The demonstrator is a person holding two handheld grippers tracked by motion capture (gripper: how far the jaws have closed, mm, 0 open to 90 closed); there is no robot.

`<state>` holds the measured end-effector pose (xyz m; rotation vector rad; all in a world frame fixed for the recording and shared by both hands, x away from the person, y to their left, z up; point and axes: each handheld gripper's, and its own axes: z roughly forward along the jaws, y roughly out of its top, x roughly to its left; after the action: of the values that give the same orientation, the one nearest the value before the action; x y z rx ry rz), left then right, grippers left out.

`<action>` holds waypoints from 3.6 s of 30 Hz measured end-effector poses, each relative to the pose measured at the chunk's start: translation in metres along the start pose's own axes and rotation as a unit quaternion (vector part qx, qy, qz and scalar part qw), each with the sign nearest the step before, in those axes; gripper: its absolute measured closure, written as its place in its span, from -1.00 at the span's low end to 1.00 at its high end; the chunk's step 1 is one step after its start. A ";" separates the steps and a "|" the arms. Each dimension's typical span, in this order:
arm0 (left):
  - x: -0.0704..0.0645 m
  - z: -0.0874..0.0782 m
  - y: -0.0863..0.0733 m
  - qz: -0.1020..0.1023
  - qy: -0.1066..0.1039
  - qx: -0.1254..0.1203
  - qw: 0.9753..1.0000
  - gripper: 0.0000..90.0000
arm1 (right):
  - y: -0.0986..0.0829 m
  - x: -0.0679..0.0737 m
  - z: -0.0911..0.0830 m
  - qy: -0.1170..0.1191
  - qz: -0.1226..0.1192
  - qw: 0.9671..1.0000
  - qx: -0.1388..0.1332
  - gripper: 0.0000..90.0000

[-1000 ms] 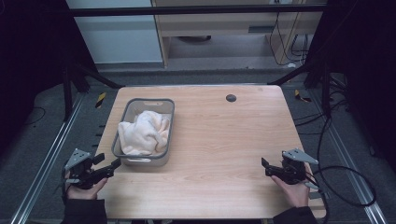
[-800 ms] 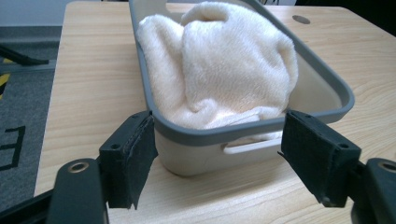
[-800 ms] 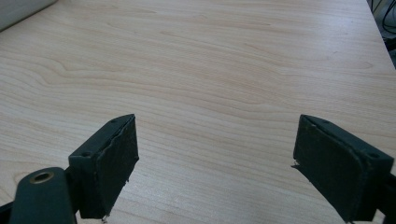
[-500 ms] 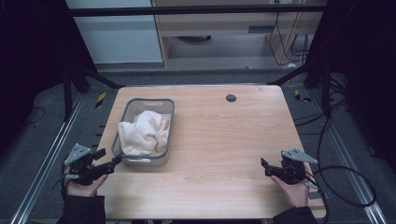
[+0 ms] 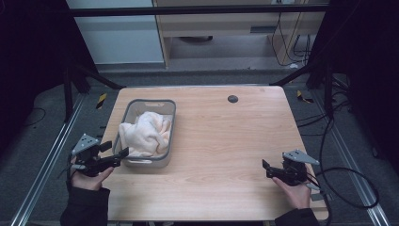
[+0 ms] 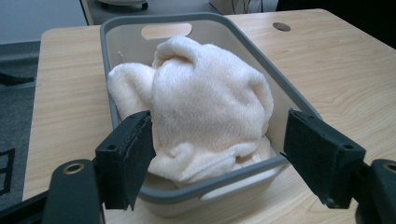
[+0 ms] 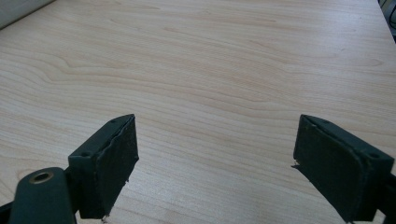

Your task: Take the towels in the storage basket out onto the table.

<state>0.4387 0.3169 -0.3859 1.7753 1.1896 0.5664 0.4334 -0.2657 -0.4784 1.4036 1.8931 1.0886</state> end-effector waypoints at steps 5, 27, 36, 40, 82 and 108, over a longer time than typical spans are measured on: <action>-0.002 0.008 0.009 0.006 -0.006 0.012 1.000 -0.49 | 0.000 0.001 0.000 0.003 0.003 1.000 0.004 -0.71; -0.008 0.047 0.038 0.039 -0.002 0.073 0.997 -0.63 | -0.001 0.000 0.004 0.005 -0.009 1.000 0.013 -0.74; -0.010 0.060 0.048 0.049 -0.001 0.097 0.994 -0.69 | -0.001 0.000 0.004 0.009 -0.003 1.000 0.018 -0.76; -0.010 0.068 0.051 0.050 0.001 0.111 0.993 -0.71 | 0.000 0.000 0.005 0.012 -0.002 1.000 0.020 -0.77; -0.006 0.119 0.048 0.051 0.036 0.191 0.980 -0.83 | -0.001 -0.002 0.008 0.016 -0.006 0.999 0.033 -0.84; -0.007 0.128 0.046 0.037 0.052 0.239 0.969 0.44 | 0.000 -0.002 0.007 0.019 -0.007 0.999 0.031 -0.85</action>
<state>0.5555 0.2505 -0.4081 2.2253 1.4230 0.4427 0.4393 -0.2655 -0.4823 1.4096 1.9774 1.0652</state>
